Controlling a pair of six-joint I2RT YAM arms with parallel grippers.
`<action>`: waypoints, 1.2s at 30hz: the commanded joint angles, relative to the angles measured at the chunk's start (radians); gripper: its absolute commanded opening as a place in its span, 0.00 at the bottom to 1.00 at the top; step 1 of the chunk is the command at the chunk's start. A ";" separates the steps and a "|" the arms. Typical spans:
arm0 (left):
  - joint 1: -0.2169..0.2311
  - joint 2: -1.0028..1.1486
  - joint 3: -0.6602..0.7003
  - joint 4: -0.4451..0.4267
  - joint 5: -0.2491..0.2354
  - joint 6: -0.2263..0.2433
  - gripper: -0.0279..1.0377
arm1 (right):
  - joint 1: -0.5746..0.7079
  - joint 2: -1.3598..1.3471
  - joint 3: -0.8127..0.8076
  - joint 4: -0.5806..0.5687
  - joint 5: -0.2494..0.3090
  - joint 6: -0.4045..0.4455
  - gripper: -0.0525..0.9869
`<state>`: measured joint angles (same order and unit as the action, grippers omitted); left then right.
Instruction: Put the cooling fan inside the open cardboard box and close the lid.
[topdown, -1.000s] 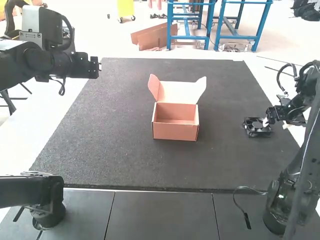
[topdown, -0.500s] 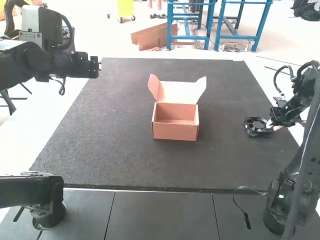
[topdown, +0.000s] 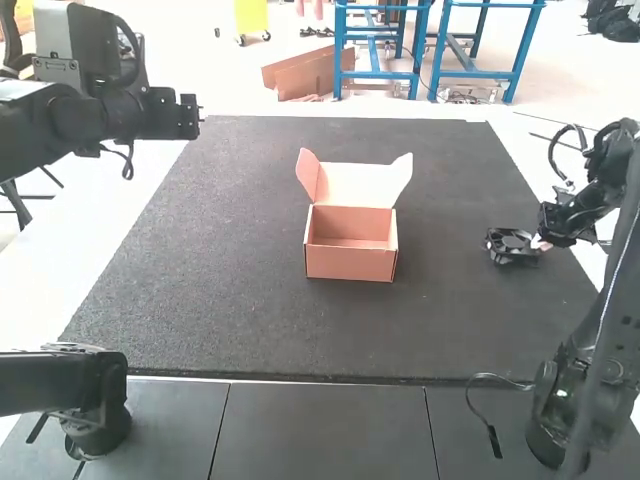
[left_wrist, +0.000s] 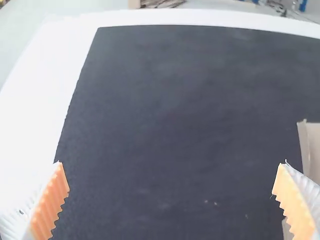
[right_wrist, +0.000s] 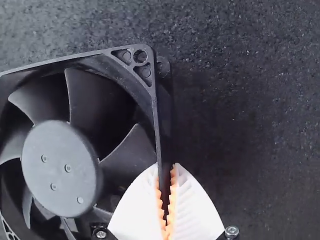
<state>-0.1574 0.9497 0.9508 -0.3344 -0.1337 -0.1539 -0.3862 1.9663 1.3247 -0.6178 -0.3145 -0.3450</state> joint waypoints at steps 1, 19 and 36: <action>0.010 -0.026 -0.015 0.052 0.034 0.011 0.93 | 0.030 -0.178 0.056 -0.040 -0.132 0.100 0.03; 0.009 -0.078 -0.099 0.044 0.046 0.033 0.93 | 0.546 -0.564 0.064 -0.115 0.253 0.729 0.05; 0.010 -0.216 -0.153 -0.049 -0.006 0.100 0.94 | 0.876 -0.472 -0.087 0.079 0.345 0.847 0.05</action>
<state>-0.1570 0.7444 0.7998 -0.3870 -0.1310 -0.0673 0.4778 1.4811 1.2583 -0.5663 0.0166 0.4751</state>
